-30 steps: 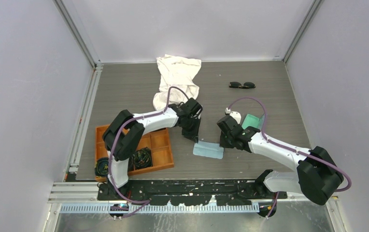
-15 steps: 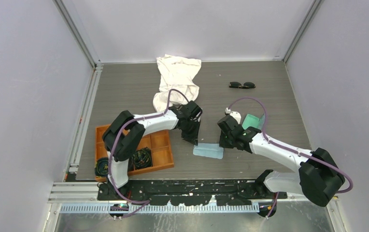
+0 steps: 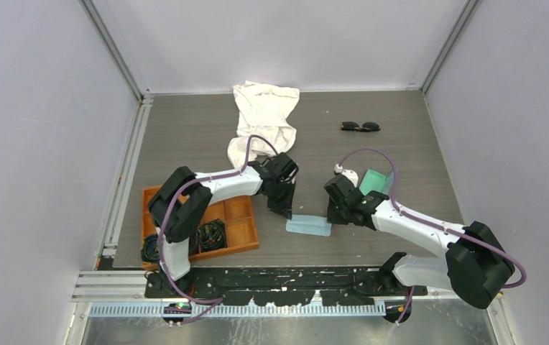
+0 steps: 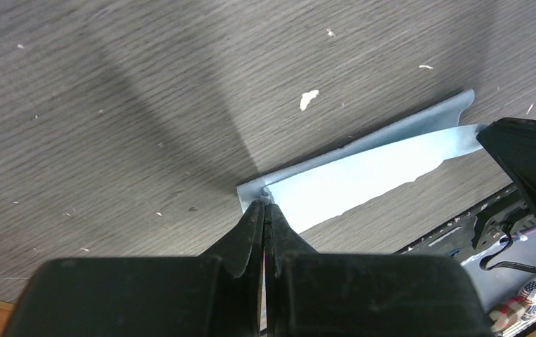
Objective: Organize the sunglasses
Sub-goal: Fold the glasses cleaning cloth at the center of the board.
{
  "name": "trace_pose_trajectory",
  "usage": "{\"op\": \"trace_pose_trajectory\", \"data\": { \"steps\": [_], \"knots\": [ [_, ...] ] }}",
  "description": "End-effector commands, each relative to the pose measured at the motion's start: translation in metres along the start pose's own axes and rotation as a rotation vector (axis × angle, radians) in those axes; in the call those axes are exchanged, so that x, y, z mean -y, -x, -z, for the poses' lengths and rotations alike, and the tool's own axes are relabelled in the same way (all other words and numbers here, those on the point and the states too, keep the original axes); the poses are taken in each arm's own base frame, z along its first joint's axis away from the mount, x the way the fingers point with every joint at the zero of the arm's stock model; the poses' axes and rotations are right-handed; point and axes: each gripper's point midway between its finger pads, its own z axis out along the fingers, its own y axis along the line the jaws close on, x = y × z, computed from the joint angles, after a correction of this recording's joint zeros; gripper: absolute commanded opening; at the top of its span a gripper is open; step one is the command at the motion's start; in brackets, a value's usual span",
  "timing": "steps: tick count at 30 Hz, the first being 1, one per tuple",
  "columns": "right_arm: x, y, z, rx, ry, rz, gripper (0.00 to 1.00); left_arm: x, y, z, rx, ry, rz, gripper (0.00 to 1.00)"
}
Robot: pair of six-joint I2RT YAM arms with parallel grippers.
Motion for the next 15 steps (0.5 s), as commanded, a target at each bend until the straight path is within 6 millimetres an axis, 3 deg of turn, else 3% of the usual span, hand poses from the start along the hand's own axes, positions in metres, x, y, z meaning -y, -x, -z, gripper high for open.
{"op": "trace_pose_trajectory", "data": {
  "steps": [1, 15],
  "knots": [
    [-0.001, -0.001, 0.008, 0.006, 0.021, 0.011, 0.0, 0.018, 0.006, 0.017, 0.051, -0.054, -0.029, 0.0],
    [-0.007, -0.014, 0.013, -0.033, 0.075, 0.031, 0.01, 0.02, -0.009, 0.018, 0.037, -0.05, -0.049, 0.0]
  ]
}}
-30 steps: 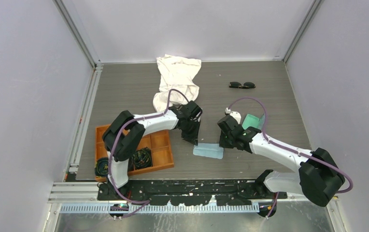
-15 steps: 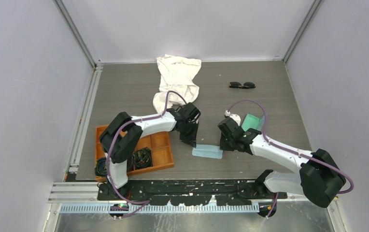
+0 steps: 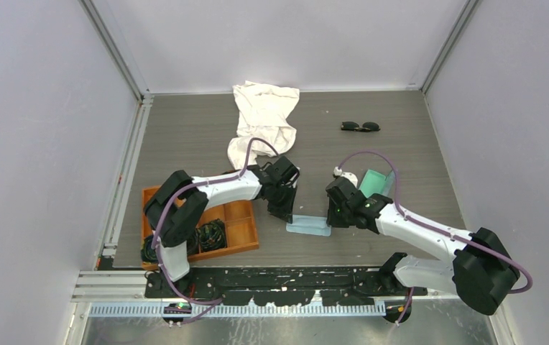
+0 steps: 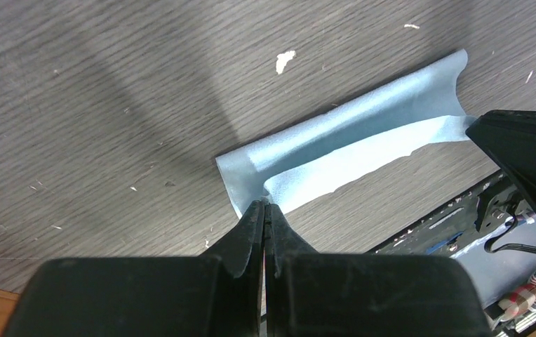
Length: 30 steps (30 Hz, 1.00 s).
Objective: Organize the sunglasses
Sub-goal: Fold the glasses cleaning cloth at the center of the board.
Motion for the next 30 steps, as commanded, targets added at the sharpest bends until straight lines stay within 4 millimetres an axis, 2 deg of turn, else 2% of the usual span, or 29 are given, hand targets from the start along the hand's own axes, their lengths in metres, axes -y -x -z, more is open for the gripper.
{"op": "trace_pose_trajectory", "data": {
  "steps": [1, 5, 7, 10, 13, 16, 19, 23, 27, 30],
  "knots": [
    [-0.003, -0.004, 0.002, -0.005, 0.023, 0.006, 0.01, 0.012, 0.004, 0.011, 0.039, -0.034, -0.017, 0.0],
    [-0.003, -0.009, 0.001, -0.018, 0.026, 0.007, 0.0, 0.011, 0.003, 0.011, 0.048, -0.013, -0.028, 0.0],
    [-0.003, -0.01, 0.002, -0.02, 0.029, 0.006, 0.02, 0.007, 0.004, 0.015, 0.06, 0.018, -0.025, 0.12],
    [-0.006, -0.013, 0.003, -0.034, 0.049, 0.01, 0.12, 0.003, 0.005, 0.028, 0.087, 0.065, -0.032, 0.26],
    [-0.006, -0.016, 0.005, -0.036, 0.052, 0.011, 0.18, 0.003, 0.005, 0.045, 0.116, 0.075, -0.041, 0.31],
    [-0.006, -0.015, 0.007, -0.028, 0.057, 0.008, 0.19, -0.001, 0.005, 0.057, 0.138, 0.098, -0.045, 0.32],
    [-0.007, -0.013, 0.009, -0.021, 0.058, 0.012, 0.19, 0.001, 0.005, 0.059, 0.148, 0.085, -0.039, 0.32],
    [-0.012, -0.002, 0.011, 0.01, 0.064, 0.019, 0.2, 0.013, 0.008, 0.049, 0.14, 0.023, -0.015, 0.32],
    [-0.024, 0.013, 0.013, 0.041, 0.083, 0.015, 0.3, 0.027, 0.014, 0.039, 0.136, -0.034, 0.022, 0.31],
    [-0.034, 0.021, 0.01, 0.051, 0.103, 0.001, 0.33, 0.031, 0.017, 0.033, 0.119, -0.043, 0.026, 0.31]
  ]
}}
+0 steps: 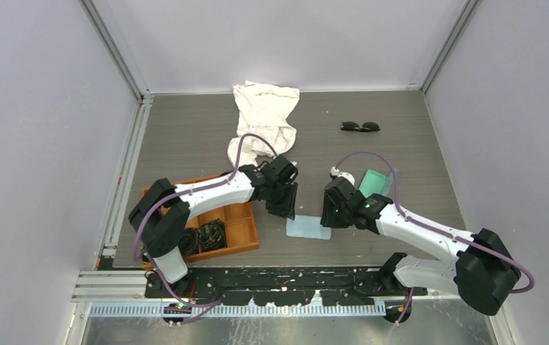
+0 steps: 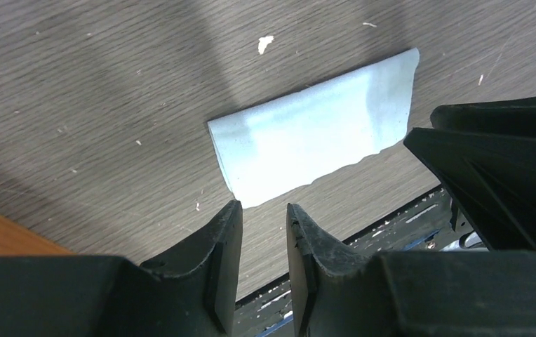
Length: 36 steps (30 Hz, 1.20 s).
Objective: Organize the sunglasses
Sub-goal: Fold the glasses cleaning cloth at the center of the board, then adjust the sunglasses case at the center of the board.
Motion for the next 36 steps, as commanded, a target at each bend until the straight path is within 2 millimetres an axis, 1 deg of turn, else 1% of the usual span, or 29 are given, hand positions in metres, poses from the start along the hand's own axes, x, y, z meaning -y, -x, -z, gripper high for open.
{"op": "trace_pose_trajectory", "data": {
  "steps": [1, 4, 8, 12, 14, 15, 17, 18, 20, 22, 25, 27, 29, 34, 36],
  "knots": [
    [-0.027, 0.031, 0.002, 0.08, 0.061, -0.021, 0.33, 0.021, 0.012, -0.006, 0.007, -0.067, 0.018, 0.3],
    [-0.026, 0.034, -0.003, 0.09, 0.042, -0.048, 0.29, 0.021, 0.012, -0.006, 0.0, -0.065, 0.022, 0.29],
    [-0.012, 0.03, -0.004, 0.099, -0.019, -0.078, 0.23, 0.008, 0.009, -0.002, 0.009, -0.006, 0.018, 0.27],
    [-0.005, 0.014, 0.0, 0.064, -0.012, -0.102, 0.24, 0.001, 0.0, 0.0, -0.007, 0.013, 0.037, 0.29],
    [0.001, 0.005, 0.002, 0.054, -0.017, -0.143, 0.26, -0.002, -0.004, 0.002, 0.011, 0.021, 0.066, 0.3],
    [0.008, 0.001, 0.002, 0.059, -0.039, -0.174, 0.29, -0.002, -0.006, 0.002, 0.026, 0.022, 0.079, 0.31],
    [0.018, -0.007, 0.004, 0.063, -0.07, -0.251, 0.31, -0.003, -0.011, 0.001, 0.045, 0.01, 0.112, 0.31],
    [0.018, -0.009, 0.005, 0.068, -0.06, -0.288, 0.32, -0.005, -0.017, -0.002, 0.042, 0.011, 0.126, 0.32],
    [0.014, -0.013, 0.004, 0.064, -0.029, -0.344, 0.33, -0.005, -0.021, -0.006, 0.043, 0.004, 0.148, 0.32],
    [0.007, -0.01, 0.004, 0.076, 0.012, -0.385, 0.34, -0.004, -0.027, -0.014, 0.023, 0.005, 0.157, 0.32],
    [0.005, -0.009, 0.0, 0.069, 0.01, -0.386, 0.34, 0.002, -0.03, -0.024, 0.005, 0.009, 0.143, 0.29],
    [0.005, -0.011, -0.004, 0.054, -0.002, -0.36, 0.34, 0.002, -0.027, -0.03, 0.006, 0.019, 0.147, 0.25],
    [0.007, -0.01, -0.008, 0.047, -0.026, -0.339, 0.32, 0.003, -0.021, -0.031, 0.024, 0.027, 0.144, 0.21],
    [0.005, 0.004, -0.009, 0.087, -0.044, -0.305, 0.27, 0.004, -0.005, -0.026, 0.064, 0.069, 0.116, 0.2],
    [0.004, 0.005, -0.013, 0.084, -0.047, -0.297, 0.26, 0.002, -0.002, -0.026, 0.073, 0.084, 0.115, 0.2]
  ]
}}
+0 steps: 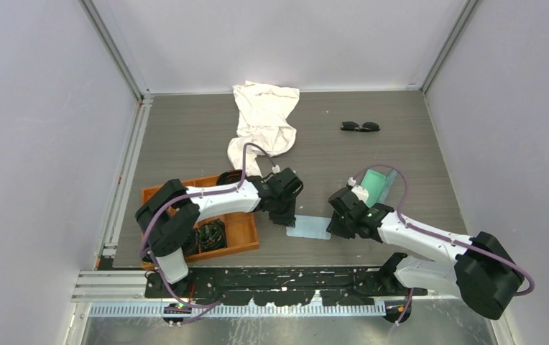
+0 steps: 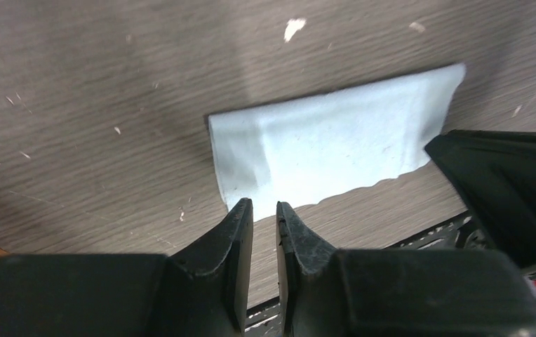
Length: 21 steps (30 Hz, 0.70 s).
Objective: Organize the sunglasses
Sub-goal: Adjust the sunglasses case at the center of the board.
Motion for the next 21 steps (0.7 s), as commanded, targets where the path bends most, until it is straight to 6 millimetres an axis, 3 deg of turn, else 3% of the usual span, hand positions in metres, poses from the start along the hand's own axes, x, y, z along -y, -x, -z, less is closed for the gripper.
{"op": "trace_pose_trajectory", "data": {
  "steps": [1, 11, 17, 21],
  "knots": [
    [-0.025, 0.022, -0.001, 0.074, 0.044, 0.016, 0.25, 0.01, 0.025, 0.008, 0.085, 0.007, -0.01, 0.2],
    [-0.014, 0.03, -0.019, 0.109, -0.058, 0.045, 0.2, -0.011, 0.044, -0.019, 0.069, 0.029, 0.01, 0.09],
    [-0.016, 0.055, -0.003, 0.19, -0.089, 0.085, 0.2, -0.021, 0.064, -0.017, 0.081, 0.032, 0.014, 0.1],
    [-0.017, 0.071, 0.016, 0.25, -0.094, 0.101, 0.21, -0.019, 0.072, -0.005, 0.123, 0.031, -0.002, 0.1]
  ]
}}
